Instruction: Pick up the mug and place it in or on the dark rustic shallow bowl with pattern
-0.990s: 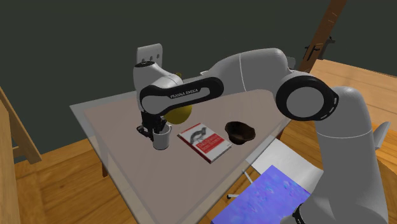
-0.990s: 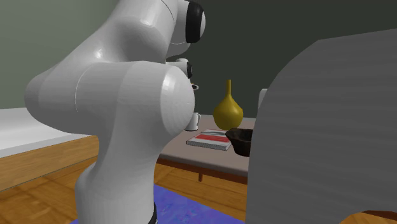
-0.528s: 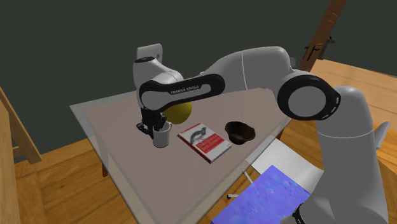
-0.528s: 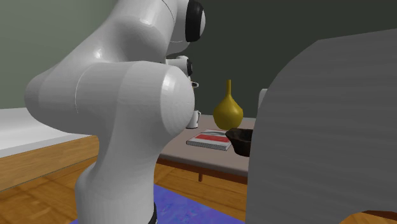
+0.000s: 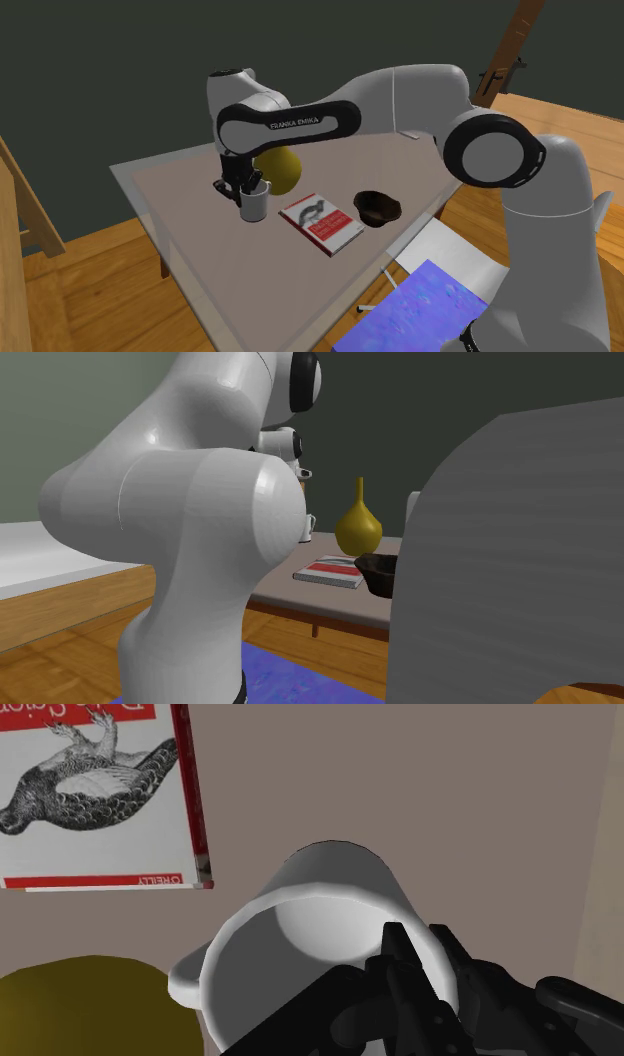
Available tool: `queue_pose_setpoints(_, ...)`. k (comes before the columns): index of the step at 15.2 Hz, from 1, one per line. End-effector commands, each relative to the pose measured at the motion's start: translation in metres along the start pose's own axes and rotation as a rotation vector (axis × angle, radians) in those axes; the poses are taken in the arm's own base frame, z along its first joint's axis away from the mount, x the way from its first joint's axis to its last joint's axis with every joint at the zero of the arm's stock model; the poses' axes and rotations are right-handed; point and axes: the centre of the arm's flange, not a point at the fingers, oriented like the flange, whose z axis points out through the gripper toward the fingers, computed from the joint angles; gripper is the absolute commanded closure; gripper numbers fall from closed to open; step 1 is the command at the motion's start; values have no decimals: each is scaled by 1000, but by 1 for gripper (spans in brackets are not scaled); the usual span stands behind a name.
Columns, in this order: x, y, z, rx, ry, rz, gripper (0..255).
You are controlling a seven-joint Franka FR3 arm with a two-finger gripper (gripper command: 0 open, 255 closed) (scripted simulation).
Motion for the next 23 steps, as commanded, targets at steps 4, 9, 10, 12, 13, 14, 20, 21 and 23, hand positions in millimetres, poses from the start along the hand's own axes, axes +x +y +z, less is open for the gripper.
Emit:
queue_pose_setpoints(4,1,1,-27,0,0,0,255)
queue_pose_setpoints(9,0,3,-53,0,0,0,255)
queue_pose_setpoints(10,0,4,-58,0,0,0,255)
queue_pose_setpoints(12,0,4,-69,0,0,0,255)
queue_pose_setpoints(13,0,5,-74,0,0,0,255)
queue_pose_setpoints(14,0,5,-79,0,0,0,255)
queue_pose_setpoints(20,-1,7,-111,0,0,0,255)
queue_pose_setpoints(21,-1,7,-113,0,0,0,255)
queue_pose_setpoints(23,-11,32,-113,0,0,0,255)
